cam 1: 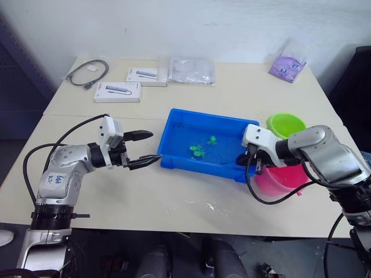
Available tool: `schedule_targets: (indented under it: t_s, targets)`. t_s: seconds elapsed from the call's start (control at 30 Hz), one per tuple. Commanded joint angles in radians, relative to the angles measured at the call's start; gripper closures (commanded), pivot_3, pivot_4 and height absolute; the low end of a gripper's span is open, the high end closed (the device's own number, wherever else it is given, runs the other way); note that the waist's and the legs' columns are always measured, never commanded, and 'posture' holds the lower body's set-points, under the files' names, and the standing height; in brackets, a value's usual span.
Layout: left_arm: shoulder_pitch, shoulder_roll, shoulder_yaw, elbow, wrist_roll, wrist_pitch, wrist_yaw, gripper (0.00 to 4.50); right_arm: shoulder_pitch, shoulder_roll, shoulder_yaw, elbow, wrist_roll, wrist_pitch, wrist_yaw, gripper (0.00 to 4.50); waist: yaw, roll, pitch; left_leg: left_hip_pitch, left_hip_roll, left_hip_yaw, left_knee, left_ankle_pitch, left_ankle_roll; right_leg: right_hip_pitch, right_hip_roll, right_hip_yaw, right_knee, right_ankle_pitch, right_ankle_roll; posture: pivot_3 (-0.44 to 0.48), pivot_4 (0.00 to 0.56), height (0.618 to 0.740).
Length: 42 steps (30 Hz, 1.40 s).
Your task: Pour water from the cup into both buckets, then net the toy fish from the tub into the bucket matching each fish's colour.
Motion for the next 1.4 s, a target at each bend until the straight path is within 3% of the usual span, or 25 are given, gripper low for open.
schedule_targets:
  t_s: [0.03,0.4,0.87,1.17,1.4]
  targets:
    - [-0.010,0.011,0.006,-0.009,0.003,-0.022,-0.007,0.09,-0.047,-0.008,0.046,0.028,-0.088,-0.096,-0.001,4.50,-0.001,0.000,0.000,0.000,0.000,0.000,0.000,0.000,0.000,0.000,0.000,0.000,0.000,0.000,0.000,0.000,0.150,0.740]
    - [-0.001,0.086,0.013,0.047,0.043,-0.067,-0.068,0.09,-0.105,0.169,0.040,0.069,-0.045,-0.017,0.023,4.50,-0.001,0.000,0.000,-0.002,0.000,0.001,0.000,0.001,-0.001,-0.004,0.001,0.001,0.003,0.000,0.000,0.000,0.150,0.740]
    - [0.015,0.105,0.023,0.031,0.037,-0.059,-0.063,0.09,-0.063,0.362,-0.058,0.117,0.032,0.088,-0.133,4.50,-0.006,0.000,0.000,-0.003,0.000,0.001,0.000,0.001,-0.001,-0.005,0.002,0.000,0.004,0.000,0.000,0.000,0.150,0.740]
    - [0.023,0.123,0.032,0.036,0.039,-0.062,-0.070,0.09,-0.067,0.434,-0.119,0.131,0.090,0.103,-0.205,4.50,-0.007,0.000,0.000,-0.003,0.000,0.002,0.000,0.001,-0.001,-0.006,0.001,0.001,0.004,0.000,0.000,0.000,0.150,0.740]
    - [0.028,0.143,0.042,0.044,0.034,-0.065,-0.078,0.09,-0.048,0.402,-0.154,0.034,0.146,0.124,-0.193,4.50,-0.013,0.000,0.000,-0.004,0.000,0.002,0.000,0.001,-0.001,-0.006,0.001,0.001,0.004,0.000,0.000,0.000,0.150,0.740]
